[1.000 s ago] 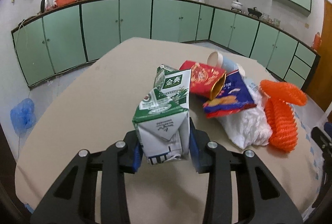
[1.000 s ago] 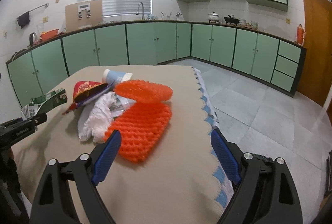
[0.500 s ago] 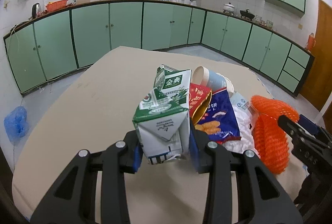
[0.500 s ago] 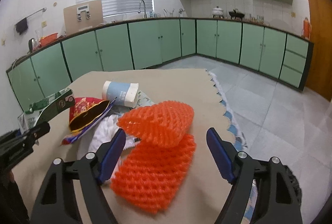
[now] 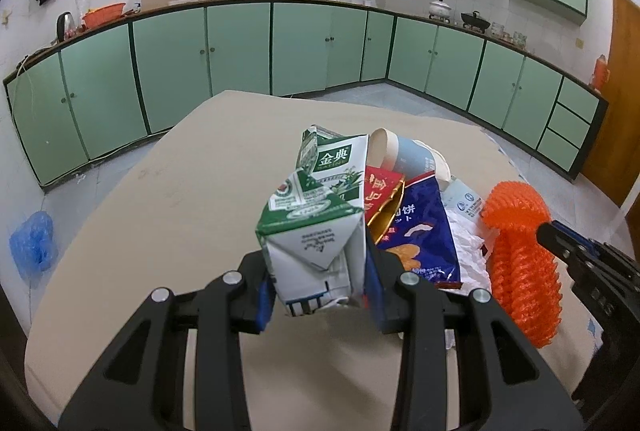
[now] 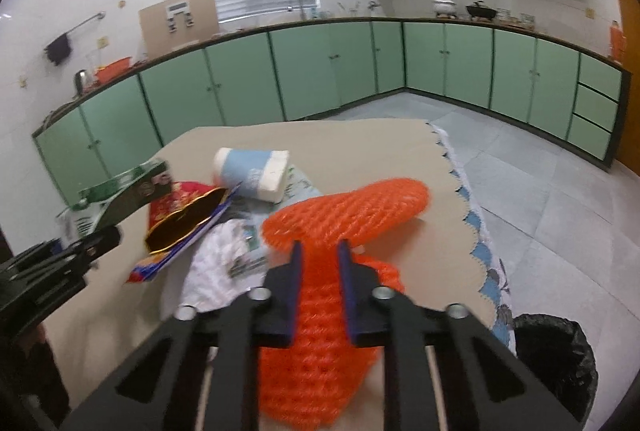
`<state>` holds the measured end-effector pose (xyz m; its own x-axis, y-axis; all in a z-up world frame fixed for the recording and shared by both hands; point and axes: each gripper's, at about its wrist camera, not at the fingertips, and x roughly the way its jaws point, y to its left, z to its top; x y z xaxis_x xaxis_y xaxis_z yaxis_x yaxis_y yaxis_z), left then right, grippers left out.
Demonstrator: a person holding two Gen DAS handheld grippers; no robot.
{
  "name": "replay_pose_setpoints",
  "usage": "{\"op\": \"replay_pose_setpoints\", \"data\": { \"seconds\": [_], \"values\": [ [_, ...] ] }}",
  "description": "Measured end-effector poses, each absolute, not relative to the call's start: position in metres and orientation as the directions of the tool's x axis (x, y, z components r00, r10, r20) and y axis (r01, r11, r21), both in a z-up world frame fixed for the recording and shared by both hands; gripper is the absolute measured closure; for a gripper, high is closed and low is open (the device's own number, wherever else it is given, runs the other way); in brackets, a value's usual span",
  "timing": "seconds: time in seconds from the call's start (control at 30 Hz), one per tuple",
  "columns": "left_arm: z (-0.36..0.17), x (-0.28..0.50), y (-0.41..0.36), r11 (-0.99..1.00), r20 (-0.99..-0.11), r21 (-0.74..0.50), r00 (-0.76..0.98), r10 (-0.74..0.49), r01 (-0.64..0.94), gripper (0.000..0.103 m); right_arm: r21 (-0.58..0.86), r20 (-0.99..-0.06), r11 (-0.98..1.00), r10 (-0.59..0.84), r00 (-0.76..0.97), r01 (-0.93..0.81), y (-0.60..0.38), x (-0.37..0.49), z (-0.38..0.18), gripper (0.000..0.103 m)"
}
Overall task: Collect trash
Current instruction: 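Grasp the green milk carton with the left tool while the right tool grasps the orange mesh sleeve, then lift the green carton with the left tool while the right tool lifts the orange sleeve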
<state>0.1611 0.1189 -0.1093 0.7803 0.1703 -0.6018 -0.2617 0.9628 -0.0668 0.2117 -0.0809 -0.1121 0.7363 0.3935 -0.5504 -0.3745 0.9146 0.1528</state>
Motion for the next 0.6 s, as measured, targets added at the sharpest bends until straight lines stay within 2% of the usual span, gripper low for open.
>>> {"op": "replay_pose_setpoints", "data": {
  "seconds": [0.07,0.17,0.2,0.23,0.33,0.5,0.6],
  "values": [
    [-0.109,0.16,0.117,0.964,-0.601,-0.067,0.781,0.166,-0.257,0.068,0.163,-0.541,0.908,0.41,0.734,-0.386,-0.085,0.203,-0.109,0.093],
    [-0.108,0.161,0.114,0.967,-0.601,-0.059,0.783,0.164,-0.248,0.068,0.158,-0.538,0.915,0.396,0.744,-0.372,-0.088,0.196,-0.104,0.092],
    [-0.109,0.161,0.113,0.968,-0.602,-0.06,0.782,0.161,-0.245,0.068,0.157,-0.533,0.92,0.386,0.753,-0.36,-0.089,0.196,-0.101,0.087],
    [-0.109,0.162,0.113,0.969,-0.604,-0.06,0.781,0.157,-0.241,0.068,0.158,-0.53,0.921,0.384,0.756,-0.356,-0.089,0.197,-0.099,0.077],
    [-0.107,0.165,0.107,0.971,-0.605,-0.054,0.781,0.153,-0.233,0.068,0.157,-0.526,0.927,0.371,0.765,-0.341,-0.087,0.205,-0.095,0.062],
    [-0.103,0.175,0.109,0.972,-0.6,-0.052,0.785,0.154,-0.23,0.068,0.193,-0.534,0.936,0.352,0.768,-0.295,-0.082,0.229,-0.094,0.061],
    [-0.102,0.182,0.112,0.97,-0.593,-0.046,0.788,0.166,-0.239,0.068,0.183,-0.546,0.94,0.34,0.766,-0.288,-0.076,0.241,-0.095,0.051]
  ]
}}
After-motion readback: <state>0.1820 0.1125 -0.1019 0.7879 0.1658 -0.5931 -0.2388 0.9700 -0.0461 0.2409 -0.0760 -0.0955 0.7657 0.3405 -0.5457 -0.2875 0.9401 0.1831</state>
